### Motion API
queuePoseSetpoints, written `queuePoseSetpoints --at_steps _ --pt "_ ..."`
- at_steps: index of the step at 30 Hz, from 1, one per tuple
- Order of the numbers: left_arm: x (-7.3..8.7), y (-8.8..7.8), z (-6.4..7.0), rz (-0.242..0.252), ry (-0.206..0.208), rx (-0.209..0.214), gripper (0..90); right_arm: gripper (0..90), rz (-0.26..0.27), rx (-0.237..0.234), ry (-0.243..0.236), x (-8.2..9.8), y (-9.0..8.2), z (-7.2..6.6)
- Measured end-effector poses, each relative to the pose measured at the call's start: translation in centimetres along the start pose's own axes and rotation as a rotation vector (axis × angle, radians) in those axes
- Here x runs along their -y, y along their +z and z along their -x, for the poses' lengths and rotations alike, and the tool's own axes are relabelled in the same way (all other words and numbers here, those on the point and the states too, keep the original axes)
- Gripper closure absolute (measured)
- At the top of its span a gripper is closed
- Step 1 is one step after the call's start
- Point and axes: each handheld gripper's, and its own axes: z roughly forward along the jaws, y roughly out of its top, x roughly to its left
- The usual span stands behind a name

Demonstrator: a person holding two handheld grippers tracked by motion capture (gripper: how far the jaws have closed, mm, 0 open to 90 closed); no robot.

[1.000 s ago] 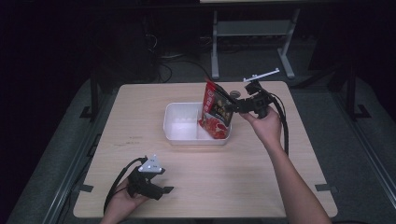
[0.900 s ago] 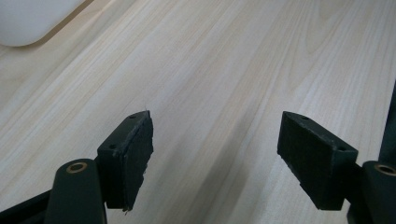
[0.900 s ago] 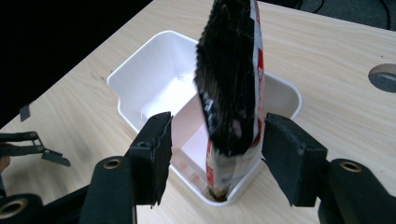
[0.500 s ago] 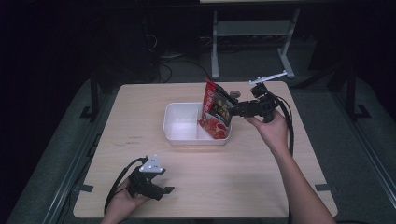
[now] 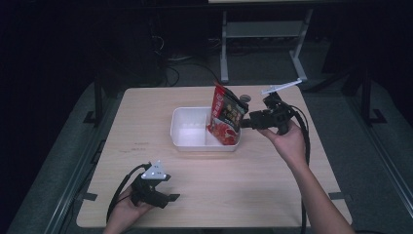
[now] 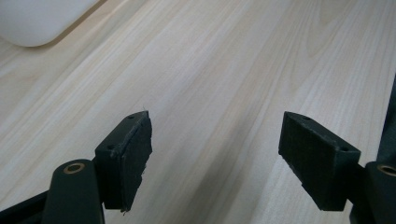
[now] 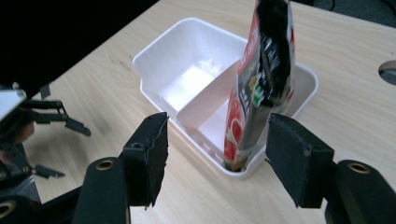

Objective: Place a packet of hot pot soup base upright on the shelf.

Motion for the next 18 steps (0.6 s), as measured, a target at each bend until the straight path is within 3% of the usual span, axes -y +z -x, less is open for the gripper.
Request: queuePoseSetpoints --at_steps 18 --pt "0.1 -0.3 -0.3 0.008 -0.009 -0.014 24.8 38.1 -0.026 -0.001 -0.019 2.8 -0.1 -0.3"
